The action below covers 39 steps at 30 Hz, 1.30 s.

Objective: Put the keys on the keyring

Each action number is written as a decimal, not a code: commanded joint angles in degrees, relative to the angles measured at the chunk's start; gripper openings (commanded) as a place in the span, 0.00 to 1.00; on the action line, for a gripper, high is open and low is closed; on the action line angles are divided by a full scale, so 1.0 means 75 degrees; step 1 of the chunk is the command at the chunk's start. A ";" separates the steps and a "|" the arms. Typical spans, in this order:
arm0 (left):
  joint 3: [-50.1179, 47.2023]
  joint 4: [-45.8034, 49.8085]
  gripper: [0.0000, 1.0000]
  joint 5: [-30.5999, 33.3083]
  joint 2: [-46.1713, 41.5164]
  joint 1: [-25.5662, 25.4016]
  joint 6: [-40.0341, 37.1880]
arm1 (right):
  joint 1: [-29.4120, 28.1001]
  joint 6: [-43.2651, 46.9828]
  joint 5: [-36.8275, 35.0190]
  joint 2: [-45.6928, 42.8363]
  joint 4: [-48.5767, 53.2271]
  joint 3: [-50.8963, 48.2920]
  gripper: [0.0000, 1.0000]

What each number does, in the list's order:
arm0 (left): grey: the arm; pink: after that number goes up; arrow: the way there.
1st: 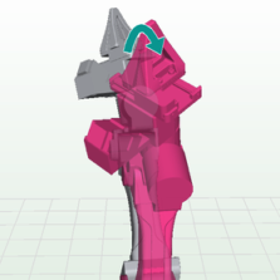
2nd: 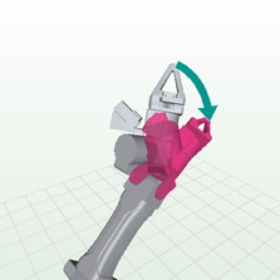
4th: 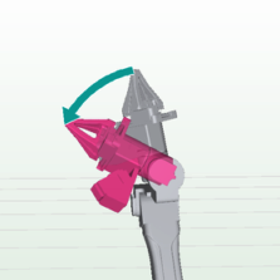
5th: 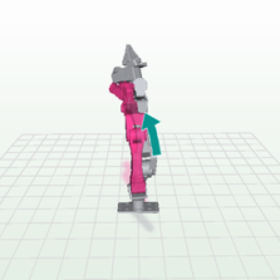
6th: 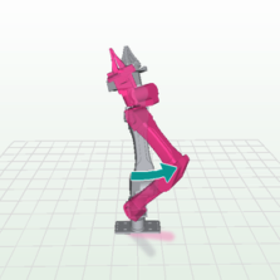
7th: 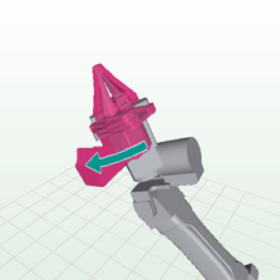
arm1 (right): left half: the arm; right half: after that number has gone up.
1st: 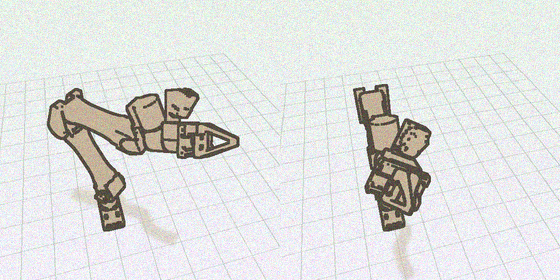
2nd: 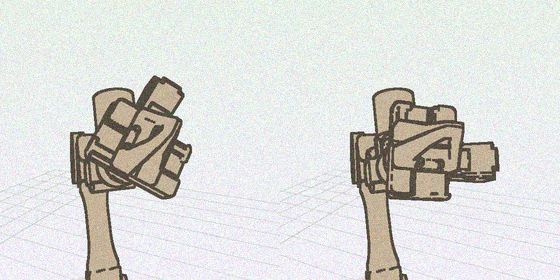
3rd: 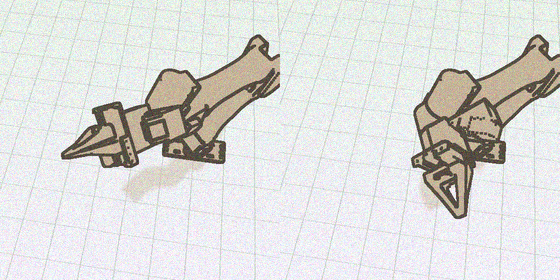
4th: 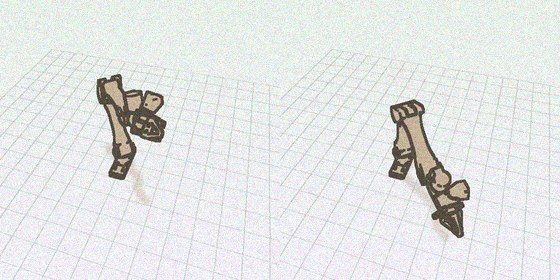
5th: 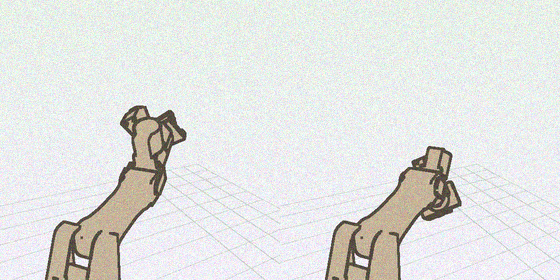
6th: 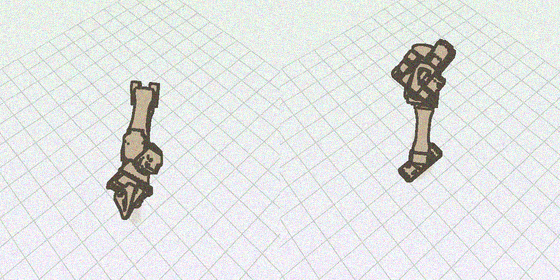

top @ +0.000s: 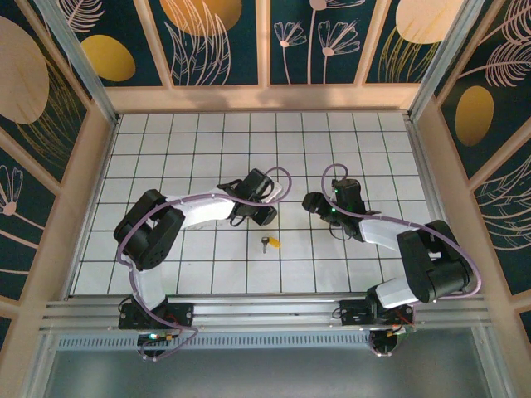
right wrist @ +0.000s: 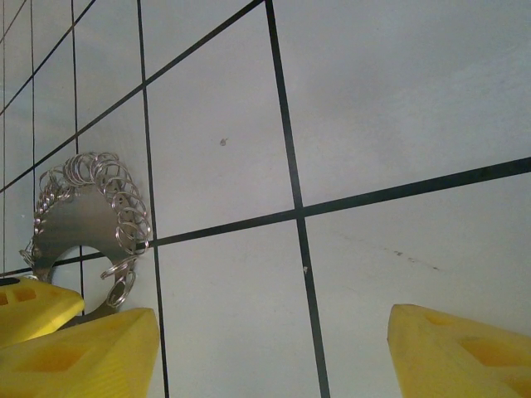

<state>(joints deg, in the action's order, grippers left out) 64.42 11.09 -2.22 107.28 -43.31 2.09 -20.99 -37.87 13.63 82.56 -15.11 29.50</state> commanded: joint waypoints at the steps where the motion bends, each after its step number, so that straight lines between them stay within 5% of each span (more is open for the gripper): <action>1: -0.0091 -0.0308 0.47 0.0312 0.0027 -0.0061 -0.0090 | -0.0012 0.0057 0.0105 0.0050 -0.0188 0.0097 0.73; 39: 0.0222 -0.0749 0.44 0.0294 0.0623 -0.0069 -0.0073 | 0.0006 0.0123 0.0128 0.0211 -0.0238 0.0151 0.73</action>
<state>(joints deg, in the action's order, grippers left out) 64.55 6.59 -0.73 110.76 -43.53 1.91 -20.97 -37.87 13.63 83.57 -15.27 29.52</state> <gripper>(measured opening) 0.448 0.731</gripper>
